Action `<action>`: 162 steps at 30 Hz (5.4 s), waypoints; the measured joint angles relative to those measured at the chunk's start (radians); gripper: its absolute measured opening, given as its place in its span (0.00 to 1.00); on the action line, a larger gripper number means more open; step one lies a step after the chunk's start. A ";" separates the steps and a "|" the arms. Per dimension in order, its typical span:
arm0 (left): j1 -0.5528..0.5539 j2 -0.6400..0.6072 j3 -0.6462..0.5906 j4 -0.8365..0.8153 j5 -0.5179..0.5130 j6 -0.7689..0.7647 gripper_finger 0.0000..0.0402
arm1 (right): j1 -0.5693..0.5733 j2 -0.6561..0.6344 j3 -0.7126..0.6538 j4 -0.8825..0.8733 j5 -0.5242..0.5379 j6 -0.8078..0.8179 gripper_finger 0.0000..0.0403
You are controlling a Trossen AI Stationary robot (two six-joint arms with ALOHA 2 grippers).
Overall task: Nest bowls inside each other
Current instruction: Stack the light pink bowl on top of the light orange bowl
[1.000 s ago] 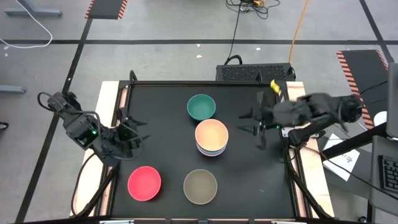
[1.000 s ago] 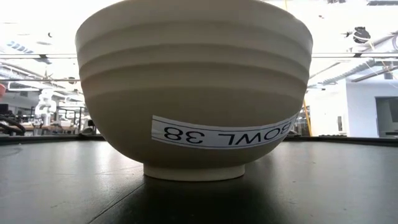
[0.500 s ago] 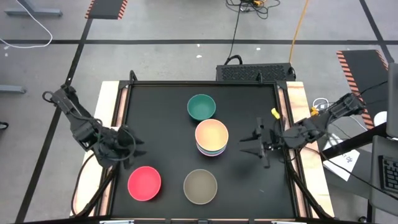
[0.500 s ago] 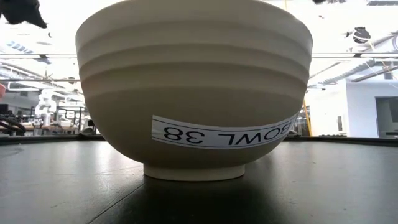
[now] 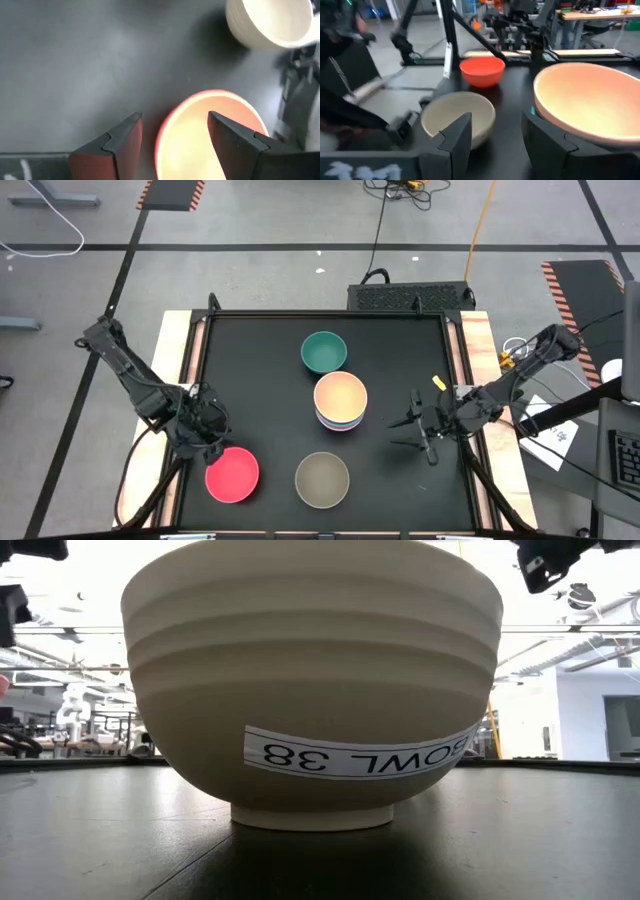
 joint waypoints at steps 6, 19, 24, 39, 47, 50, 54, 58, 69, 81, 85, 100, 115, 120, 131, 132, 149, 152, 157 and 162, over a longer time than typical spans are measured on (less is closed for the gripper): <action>0.000 0.009 -0.002 -0.003 0.154 -0.059 0.57 | 0.028 -0.001 -0.030 0.037 0.005 -0.020 0.41; 0.000 0.083 -0.002 0.001 0.269 -0.175 0.57 | 0.030 -0.001 -0.035 0.058 0.005 0.021 0.41; 0.000 0.124 -0.002 0.004 0.314 -0.219 0.57 | 0.030 -0.001 -0.035 0.058 0.005 0.048 0.41; 0.000 0.181 -0.002 0.004 0.390 -0.278 0.57 | 0.030 -0.001 -0.035 0.060 0.002 0.073 0.41; 0.000 0.221 -0.002 -0.010 0.390 -0.322 0.57 | 0.030 0.000 -0.035 0.056 0.000 0.074 0.41; 0.000 0.250 -0.002 -0.023 0.390 -0.330 0.57 | 0.030 0.000 -0.035 0.057 0.000 0.074 0.41; 0.000 0.292 -0.002 -0.029 0.388 -0.333 0.56 | 0.030 0.000 -0.035 0.056 0.000 0.071 0.41; 0.003 0.338 -0.002 -0.022 0.360 -0.297 0.43 | 0.030 0.000 -0.035 0.056 -0.001 0.065 0.41; 0.104 0.344 0.013 0.092 0.296 -0.128 0.01 | 0.030 0.001 -0.035 0.048 -0.002 0.047 0.41; 0.413 0.347 0.427 -0.089 0.233 0.280 0.01 | 0.063 0.001 -0.035 -0.042 -0.003 0.077 0.41; 0.531 0.389 0.598 -0.154 0.228 0.419 0.01 | 0.071 0.001 -0.035 -0.034 -0.001 0.050 0.41; 0.820 0.768 1.149 -0.327 0.326 0.764 0.00 | 0.190 -0.167 -0.035 -0.131 0.170 -0.052 0.41; 0.940 0.904 1.284 -0.366 0.423 0.826 0.00 | 0.339 -0.214 -0.066 -0.147 0.252 -0.011 0.41; 0.955 0.913 1.288 -0.359 0.436 0.824 0.00 | 0.389 -0.215 -0.068 -0.179 0.337 0.003 0.41; 0.976 0.928 1.289 -0.343 0.483 0.797 0.00 | 0.396 -0.215 -0.068 -0.199 0.367 0.022 0.41; 0.975 0.928 1.289 -0.347 0.486 0.797 0.00 | 0.396 -0.215 -0.068 -0.202 0.367 0.025 0.41; 0.985 0.941 1.313 -0.433 0.450 0.778 0.00 | 0.396 -0.215 -0.068 -0.206 0.426 0.077 0.41; 0.978 1.000 1.379 -0.453 0.461 0.784 0.00 | 0.396 -0.215 -0.068 -0.206 0.427 0.075 0.41; 0.972 1.162 1.571 -0.583 0.478 0.824 0.00 | 0.396 -0.214 -0.068 -0.207 0.427 0.073 0.41; 0.991 1.221 1.618 -0.701 0.454 0.830 0.00 | 0.396 -0.209 -0.067 -0.212 0.420 0.087 0.41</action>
